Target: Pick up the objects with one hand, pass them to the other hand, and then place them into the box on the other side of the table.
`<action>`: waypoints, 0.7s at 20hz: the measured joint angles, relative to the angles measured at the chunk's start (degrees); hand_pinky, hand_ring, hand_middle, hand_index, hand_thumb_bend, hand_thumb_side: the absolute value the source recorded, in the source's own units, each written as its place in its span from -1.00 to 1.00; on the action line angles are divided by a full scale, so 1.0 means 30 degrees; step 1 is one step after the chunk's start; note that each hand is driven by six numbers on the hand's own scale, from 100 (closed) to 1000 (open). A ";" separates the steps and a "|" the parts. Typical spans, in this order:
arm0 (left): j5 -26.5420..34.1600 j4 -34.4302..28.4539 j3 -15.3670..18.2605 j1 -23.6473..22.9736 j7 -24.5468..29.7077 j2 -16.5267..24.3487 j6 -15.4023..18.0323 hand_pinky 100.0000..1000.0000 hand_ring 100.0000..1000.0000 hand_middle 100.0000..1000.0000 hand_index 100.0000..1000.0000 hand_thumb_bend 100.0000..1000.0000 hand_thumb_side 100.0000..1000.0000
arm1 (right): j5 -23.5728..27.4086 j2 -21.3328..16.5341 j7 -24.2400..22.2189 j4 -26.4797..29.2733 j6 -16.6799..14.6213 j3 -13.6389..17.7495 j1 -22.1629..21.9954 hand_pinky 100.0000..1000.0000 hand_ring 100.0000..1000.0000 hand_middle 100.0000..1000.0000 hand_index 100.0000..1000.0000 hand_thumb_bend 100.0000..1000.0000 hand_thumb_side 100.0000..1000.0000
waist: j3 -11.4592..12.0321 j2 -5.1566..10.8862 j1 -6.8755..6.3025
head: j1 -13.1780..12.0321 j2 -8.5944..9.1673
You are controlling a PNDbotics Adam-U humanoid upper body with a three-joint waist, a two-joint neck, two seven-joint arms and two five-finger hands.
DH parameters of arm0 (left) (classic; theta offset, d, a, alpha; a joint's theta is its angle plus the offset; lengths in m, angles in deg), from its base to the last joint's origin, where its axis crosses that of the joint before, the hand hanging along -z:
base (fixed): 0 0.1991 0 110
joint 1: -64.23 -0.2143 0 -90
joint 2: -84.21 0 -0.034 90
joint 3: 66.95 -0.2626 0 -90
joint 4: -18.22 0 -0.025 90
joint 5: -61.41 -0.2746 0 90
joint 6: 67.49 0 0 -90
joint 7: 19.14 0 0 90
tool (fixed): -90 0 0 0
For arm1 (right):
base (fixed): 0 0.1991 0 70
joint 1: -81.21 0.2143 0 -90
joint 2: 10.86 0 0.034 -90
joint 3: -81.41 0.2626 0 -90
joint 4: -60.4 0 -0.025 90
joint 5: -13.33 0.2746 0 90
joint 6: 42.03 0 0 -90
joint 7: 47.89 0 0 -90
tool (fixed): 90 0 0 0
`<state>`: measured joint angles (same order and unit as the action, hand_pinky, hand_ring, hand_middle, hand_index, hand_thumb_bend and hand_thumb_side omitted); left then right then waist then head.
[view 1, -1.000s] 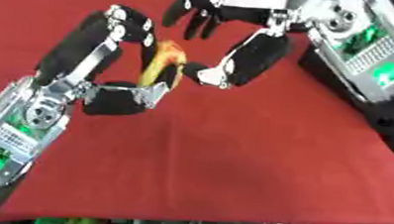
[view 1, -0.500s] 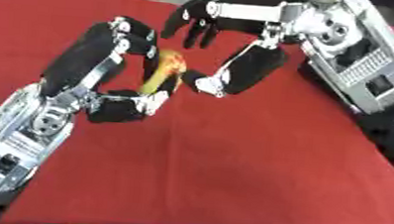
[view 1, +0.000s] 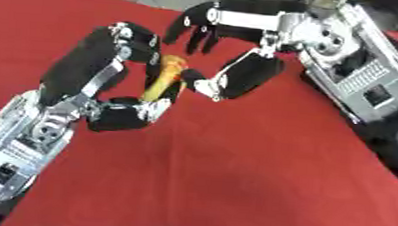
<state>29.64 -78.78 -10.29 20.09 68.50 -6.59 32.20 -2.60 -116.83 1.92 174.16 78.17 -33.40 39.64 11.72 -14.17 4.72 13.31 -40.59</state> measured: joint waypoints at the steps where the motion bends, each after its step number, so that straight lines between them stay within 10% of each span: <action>1: 0.0002 -0.0003 0.0000 0.0000 -0.0012 0.0000 -0.0012 0.10 -0.12 -0.24 -0.36 -1.00 -0.98 | -0.0008 0.0009 0.0032 0.0000 0.0032 -0.0004 0.0000 0.50 0.52 0.77 0.65 -1.00 -0.94 | 0.0000 0.0000 0.0000 | 0.0001 0.0000; 14: 0.2851 0.0377 -0.0003 -0.0010 0.0083 -0.0498 -0.0745 0.00 -0.17 -0.27 -0.39 -1.00 -0.87 | -0.0479 0.0230 -0.0131 0.0005 0.0284 0.0016 0.0089 0.47 0.48 0.71 0.61 -1.00 -1.00 | 0.0001 0.0000 0.0019 | -0.0025 -0.0033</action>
<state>38.19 -77.65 -10.30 20.06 68.75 -8.08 29.96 -4.03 -116.14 1.52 174.17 79.02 -33.36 39.91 11.72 -14.17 4.78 13.23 -40.69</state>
